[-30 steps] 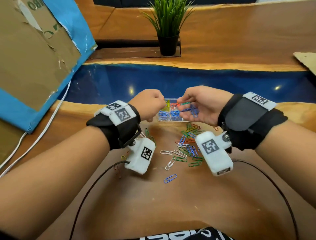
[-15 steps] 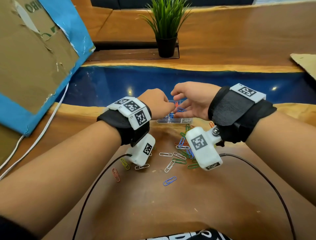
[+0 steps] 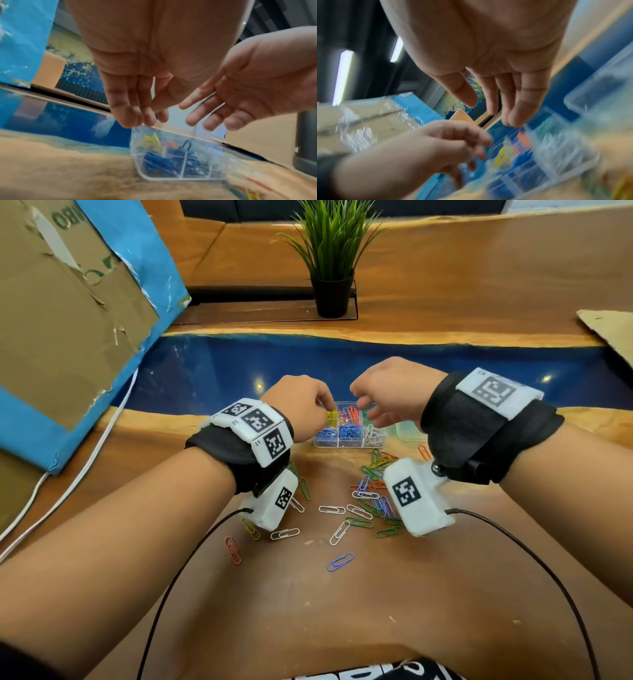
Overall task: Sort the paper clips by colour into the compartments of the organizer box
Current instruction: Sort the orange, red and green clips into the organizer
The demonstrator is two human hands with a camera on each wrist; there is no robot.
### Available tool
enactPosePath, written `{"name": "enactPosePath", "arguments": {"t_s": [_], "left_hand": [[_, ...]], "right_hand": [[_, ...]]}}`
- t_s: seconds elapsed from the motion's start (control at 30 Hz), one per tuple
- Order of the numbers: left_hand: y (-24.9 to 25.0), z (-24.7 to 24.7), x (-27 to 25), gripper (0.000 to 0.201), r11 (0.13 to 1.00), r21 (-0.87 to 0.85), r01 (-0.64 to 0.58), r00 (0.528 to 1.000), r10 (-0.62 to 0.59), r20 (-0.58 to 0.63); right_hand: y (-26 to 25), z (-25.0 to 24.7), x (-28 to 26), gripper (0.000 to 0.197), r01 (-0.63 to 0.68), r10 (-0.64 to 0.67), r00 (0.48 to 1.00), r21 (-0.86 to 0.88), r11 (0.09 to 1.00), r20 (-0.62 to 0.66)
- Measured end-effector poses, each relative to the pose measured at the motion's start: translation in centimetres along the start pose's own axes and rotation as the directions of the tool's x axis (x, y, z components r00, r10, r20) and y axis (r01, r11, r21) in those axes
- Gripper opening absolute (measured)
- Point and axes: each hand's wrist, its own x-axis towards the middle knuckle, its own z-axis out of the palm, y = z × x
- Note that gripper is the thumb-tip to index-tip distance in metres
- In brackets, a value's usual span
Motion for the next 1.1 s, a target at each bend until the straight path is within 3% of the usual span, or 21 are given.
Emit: {"name": "enactPosePath", "arguments": {"t_s": [0.07,0.13,0.23,0.4,0.47,0.67,0.9,1.1], "left_hand": [[-0.2,0.2,0.0,0.029,0.999,0.043,-0.008,1.0,0.007,0.016],[-0.4,0.4,0.1,0.026,0.998,0.069,-0.014,1.0,0.012,0.024],[-0.7,0.6,0.1,0.029,0.997,0.073,-0.014,1.0,0.012,0.016],[-1.3,0.7,0.2,0.063,0.998,0.038,-0.044,0.998,0.042,0.047],[-1.6,0.9,0.3,0.069,1.0,-0.003,-0.019,0.998,0.019,0.064],[-2.4,1.4,0.6,0.071,0.994,-0.11,0.012,0.997,-0.004,0.072],[-2.5,1.3,1.1,0.075,0.997,-0.082,0.006,0.996,0.001,0.088],[-2.3,1.2,1.3,0.075,0.998,-0.06,0.01,0.996,-0.005,0.087]], "right_hand": [[0.3,-0.3,0.6,0.03,0.079,-0.11,0.991,-0.334,0.939,-0.075],[0.2,-0.4,1.0,0.027,0.116,-0.183,0.981,-0.553,0.825,-0.068],[-0.7,0.1,1.6,0.023,0.184,-0.247,0.969,-0.719,0.67,0.018],[-2.2,1.7,3.4,0.023,0.283,-0.252,0.946,-0.898,0.337,0.204],[-2.6,1.8,3.6,0.019,0.283,-0.262,0.941,-0.922,0.265,0.213],[-1.6,1.5,4.0,0.016,0.289,-0.266,0.937,-0.93,0.227,0.226],[-1.0,1.3,4.5,0.021,0.32,-0.257,0.923,-0.942,0.1,0.286],[-1.3,1.4,4.7,0.019,0.319,-0.255,0.923,-0.944,0.089,0.288]]}}
